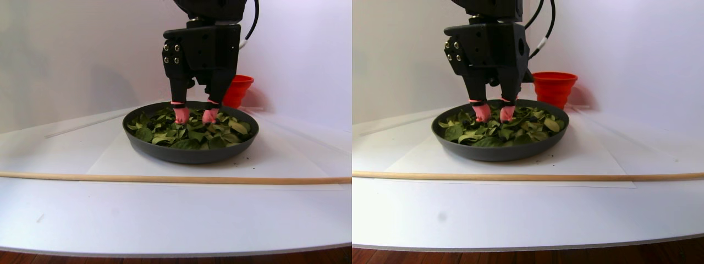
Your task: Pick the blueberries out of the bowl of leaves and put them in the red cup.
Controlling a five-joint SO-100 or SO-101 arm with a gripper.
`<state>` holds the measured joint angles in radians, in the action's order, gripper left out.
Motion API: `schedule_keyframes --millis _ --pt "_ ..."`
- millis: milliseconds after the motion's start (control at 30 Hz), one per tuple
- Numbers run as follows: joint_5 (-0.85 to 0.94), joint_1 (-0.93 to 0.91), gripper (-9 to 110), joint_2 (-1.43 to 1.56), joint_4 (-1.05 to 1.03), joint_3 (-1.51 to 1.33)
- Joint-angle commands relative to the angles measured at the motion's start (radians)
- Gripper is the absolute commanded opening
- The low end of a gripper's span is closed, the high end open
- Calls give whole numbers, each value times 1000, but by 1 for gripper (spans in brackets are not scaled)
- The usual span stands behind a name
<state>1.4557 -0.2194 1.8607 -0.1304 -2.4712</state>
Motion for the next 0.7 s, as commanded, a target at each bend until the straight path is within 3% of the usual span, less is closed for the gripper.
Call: schedule_keyframes --millis 0,667 --pt "3 -14 15 -11 40 55" --pt "-11 -17 15 -190 169 118"
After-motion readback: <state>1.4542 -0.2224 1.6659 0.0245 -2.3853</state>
